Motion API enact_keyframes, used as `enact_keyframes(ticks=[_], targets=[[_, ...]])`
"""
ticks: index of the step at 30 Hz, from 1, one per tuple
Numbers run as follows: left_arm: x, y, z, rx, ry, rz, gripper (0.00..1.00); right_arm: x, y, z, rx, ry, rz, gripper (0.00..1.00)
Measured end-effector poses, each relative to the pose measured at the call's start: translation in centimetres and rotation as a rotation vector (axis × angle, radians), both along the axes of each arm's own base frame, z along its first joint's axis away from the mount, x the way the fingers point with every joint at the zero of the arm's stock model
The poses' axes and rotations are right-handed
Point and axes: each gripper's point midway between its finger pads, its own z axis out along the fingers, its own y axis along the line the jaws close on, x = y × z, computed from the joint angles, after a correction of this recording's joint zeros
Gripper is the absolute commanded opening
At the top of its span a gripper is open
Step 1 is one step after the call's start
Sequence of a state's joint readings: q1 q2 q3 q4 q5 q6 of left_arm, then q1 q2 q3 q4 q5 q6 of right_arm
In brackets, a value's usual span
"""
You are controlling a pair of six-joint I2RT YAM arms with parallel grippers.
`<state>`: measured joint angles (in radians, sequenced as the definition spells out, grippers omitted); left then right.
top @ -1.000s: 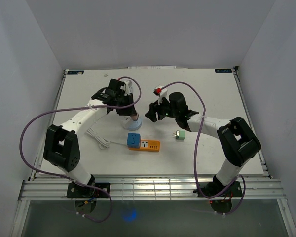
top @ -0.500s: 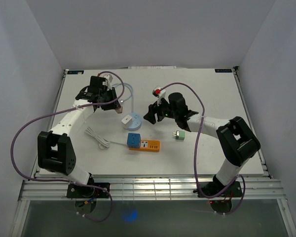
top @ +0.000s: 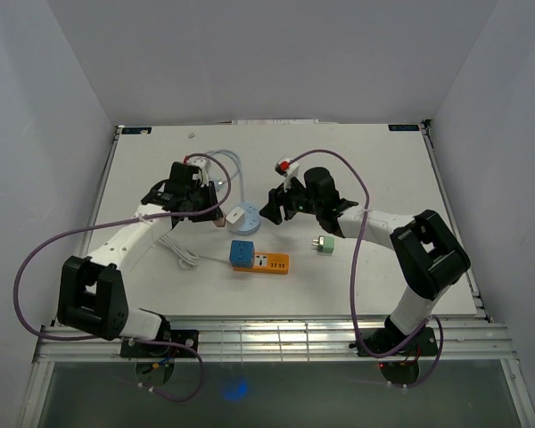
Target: Insert the plug
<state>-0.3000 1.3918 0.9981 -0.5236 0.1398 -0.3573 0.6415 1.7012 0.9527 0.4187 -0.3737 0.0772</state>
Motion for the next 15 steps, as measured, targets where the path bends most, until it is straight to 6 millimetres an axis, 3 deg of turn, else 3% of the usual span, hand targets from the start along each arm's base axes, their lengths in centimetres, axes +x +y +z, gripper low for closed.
enact_keyframes(ticks=[9,15], targets=[[2.8,-0.4,1.0,0.044,-0.077,0.004,0.00,-0.1,-0.1,-0.4,-0.014,0.011,0.001,0.66],[2.6,-3.6,1.3,-0.006,-0.104,-0.088,0.00,0.0,-0.1,-0.2,-0.016,0.011,-0.003,0.66]])
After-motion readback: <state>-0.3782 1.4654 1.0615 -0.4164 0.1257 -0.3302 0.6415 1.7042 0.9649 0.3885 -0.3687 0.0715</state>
